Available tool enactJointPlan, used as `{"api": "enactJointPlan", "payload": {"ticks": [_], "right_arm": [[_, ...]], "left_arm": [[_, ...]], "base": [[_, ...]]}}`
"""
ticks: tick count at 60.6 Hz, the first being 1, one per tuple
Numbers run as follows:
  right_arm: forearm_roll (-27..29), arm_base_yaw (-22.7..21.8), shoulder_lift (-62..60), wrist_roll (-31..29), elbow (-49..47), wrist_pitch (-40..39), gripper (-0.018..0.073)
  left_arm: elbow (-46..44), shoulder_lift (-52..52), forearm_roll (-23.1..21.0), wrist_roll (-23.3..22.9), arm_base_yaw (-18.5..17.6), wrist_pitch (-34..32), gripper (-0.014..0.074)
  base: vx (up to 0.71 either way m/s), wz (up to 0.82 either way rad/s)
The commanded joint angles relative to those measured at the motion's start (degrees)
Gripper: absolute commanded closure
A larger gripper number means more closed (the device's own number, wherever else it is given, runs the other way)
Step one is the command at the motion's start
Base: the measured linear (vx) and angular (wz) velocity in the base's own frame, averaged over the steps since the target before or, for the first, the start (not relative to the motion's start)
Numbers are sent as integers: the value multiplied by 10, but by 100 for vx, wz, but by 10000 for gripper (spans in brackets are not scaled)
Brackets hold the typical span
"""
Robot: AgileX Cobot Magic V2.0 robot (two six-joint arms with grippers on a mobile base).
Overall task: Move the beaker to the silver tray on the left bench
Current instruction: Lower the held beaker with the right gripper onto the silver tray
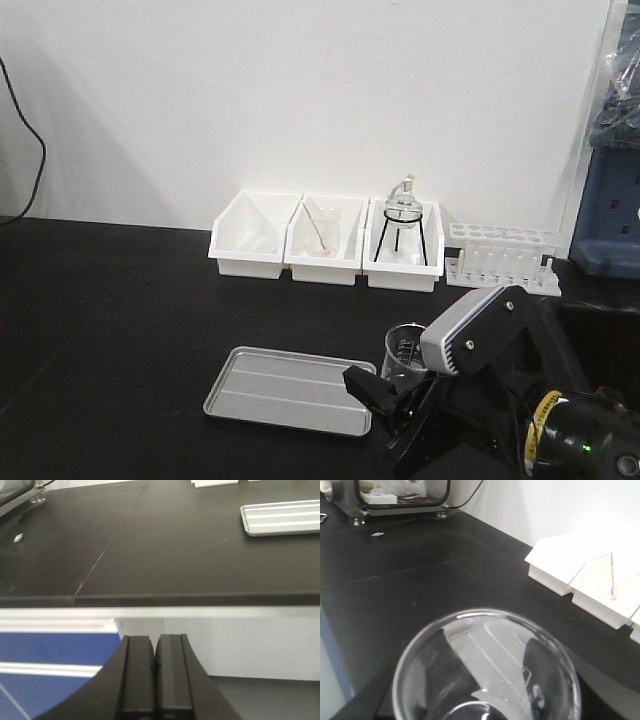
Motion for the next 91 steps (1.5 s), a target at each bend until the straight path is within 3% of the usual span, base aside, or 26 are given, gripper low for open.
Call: {"api": "enactJointPlan", "payload": {"ticks": [1, 51, 91], "right_arm": [[11, 0, -17, 2, -20, -37, 570], [13, 0, -11, 2, -20, -41, 571], [8, 3, 307, -2, -155, -174, 571]], "left_arm": [[11, -5, -1, -1, -2, -43, 595], [11, -5, -1, -1, -2, -43, 595], [11, -5, -1, -1, -2, -43, 595]], "base": [[25, -8], [18, -4], [4, -3]]}}
